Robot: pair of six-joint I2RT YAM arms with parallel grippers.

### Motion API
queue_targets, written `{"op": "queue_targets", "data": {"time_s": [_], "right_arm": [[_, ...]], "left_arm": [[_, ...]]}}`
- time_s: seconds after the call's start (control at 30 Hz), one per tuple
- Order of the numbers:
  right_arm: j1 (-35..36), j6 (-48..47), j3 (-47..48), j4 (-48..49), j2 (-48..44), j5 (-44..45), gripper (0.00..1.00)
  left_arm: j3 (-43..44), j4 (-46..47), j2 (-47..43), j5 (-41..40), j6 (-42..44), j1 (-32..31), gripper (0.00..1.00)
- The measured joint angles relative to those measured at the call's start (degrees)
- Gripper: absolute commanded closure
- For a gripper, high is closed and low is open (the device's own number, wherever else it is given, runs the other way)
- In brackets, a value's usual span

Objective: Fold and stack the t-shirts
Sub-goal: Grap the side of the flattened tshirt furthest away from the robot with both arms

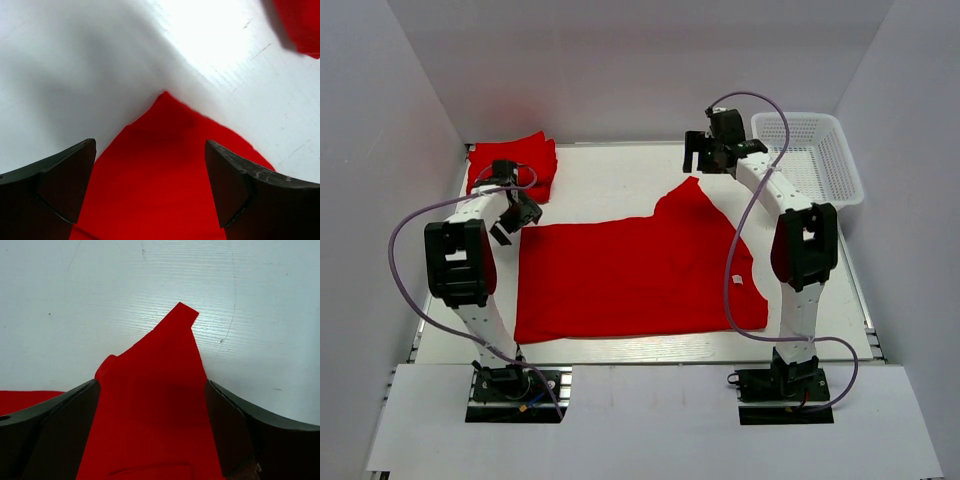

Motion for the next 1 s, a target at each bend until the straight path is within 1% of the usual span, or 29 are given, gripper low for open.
{"op": "queue_targets", "data": {"time_s": [0.2,0.37,0.47,0.5,0.53,0.6,0.63,0.67,0.7,0.9,1.0], "right_arm": [[0.0,0.1,0.0,0.6,0.4,0.3,0.10],[0.0,0.2,-0.5,1.2,0.4,0.9,0.10],[0.0,0.3,-0.5,1.3,0.4,1.2,0.10],[0.0,0.3,-0.5,1.4,0.4,1.3,0.10],[0.0,0.4,-0.6,1.4,0.4,1.4,0.10],[0.0,0.5,-0.8,1.4,0.4,1.7,0.10],[0.0,0.5,-0.9,1.4,0.4,1.9,0.10],[0.0,0.5,-1.1,1.5,0.4,2.1,0.10],[0.0,0.6,-1.5,1.4,0.4,2.4,0.10],[0.0,1.0,-1.3,1.9,1.1,2.6,0.10],[0.0,1.9,1.4,2.3,4.2,2.7,0.10]], "left_arm": [[1.3,3.3,4.3,1.6,2.0,-0.2,0.01],[3.0,3.5,7.4,0.8,3.2,-0.2,0.14],[3.6,3.7,7.9,0.3,4.1,-0.3,0.33],[3.6,3.7,7.9,0.3,4.3,-0.4,0.46],[3.6,3.7,7.9,0.3,4.5,-0.4,0.53],[3.3,4.1,8.0,0.5,5.2,-0.6,0.65],[3.0,4.4,8.0,0.5,5.4,-0.8,0.85],[2.5,5.0,7.7,0.5,5.3,-0.9,0.95],[2.1,5.5,7.5,0.5,5.5,-1.0,1.00],[0.1,7.7,6.3,1.2,5.3,-1.0,1.00],[0.0,7.8,6.3,1.2,5.3,-1.0,1.00]]}}
